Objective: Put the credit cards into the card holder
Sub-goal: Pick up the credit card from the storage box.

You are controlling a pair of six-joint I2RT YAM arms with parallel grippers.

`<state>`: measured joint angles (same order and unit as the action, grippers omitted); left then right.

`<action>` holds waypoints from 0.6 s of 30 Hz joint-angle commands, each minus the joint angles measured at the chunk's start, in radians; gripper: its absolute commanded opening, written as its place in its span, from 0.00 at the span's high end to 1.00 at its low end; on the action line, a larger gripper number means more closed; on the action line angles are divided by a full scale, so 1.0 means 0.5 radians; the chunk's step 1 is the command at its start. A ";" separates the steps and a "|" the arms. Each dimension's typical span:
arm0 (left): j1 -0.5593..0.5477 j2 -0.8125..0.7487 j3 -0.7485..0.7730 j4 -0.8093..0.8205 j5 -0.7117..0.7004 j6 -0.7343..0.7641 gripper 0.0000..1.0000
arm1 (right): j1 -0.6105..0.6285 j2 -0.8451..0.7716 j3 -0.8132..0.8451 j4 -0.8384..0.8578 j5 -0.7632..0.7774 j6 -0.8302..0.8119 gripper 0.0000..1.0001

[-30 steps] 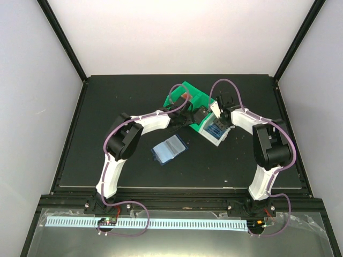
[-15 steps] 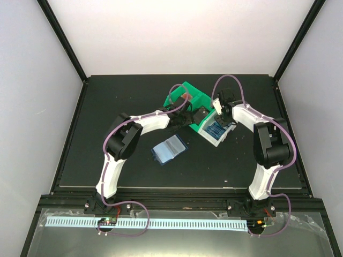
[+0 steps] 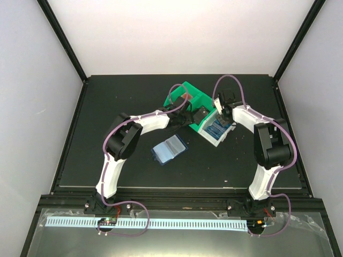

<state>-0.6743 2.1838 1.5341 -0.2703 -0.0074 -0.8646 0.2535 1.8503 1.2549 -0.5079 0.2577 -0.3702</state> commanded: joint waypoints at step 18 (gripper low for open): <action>0.030 -0.009 -0.068 -0.196 0.129 0.271 0.36 | 0.092 -0.062 -0.125 0.214 0.244 -0.149 0.99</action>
<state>-0.6659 2.1826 1.5330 -0.2604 0.0219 -0.8402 0.2810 1.8786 1.1885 -0.4404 0.3393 -0.4618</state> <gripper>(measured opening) 0.629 0.020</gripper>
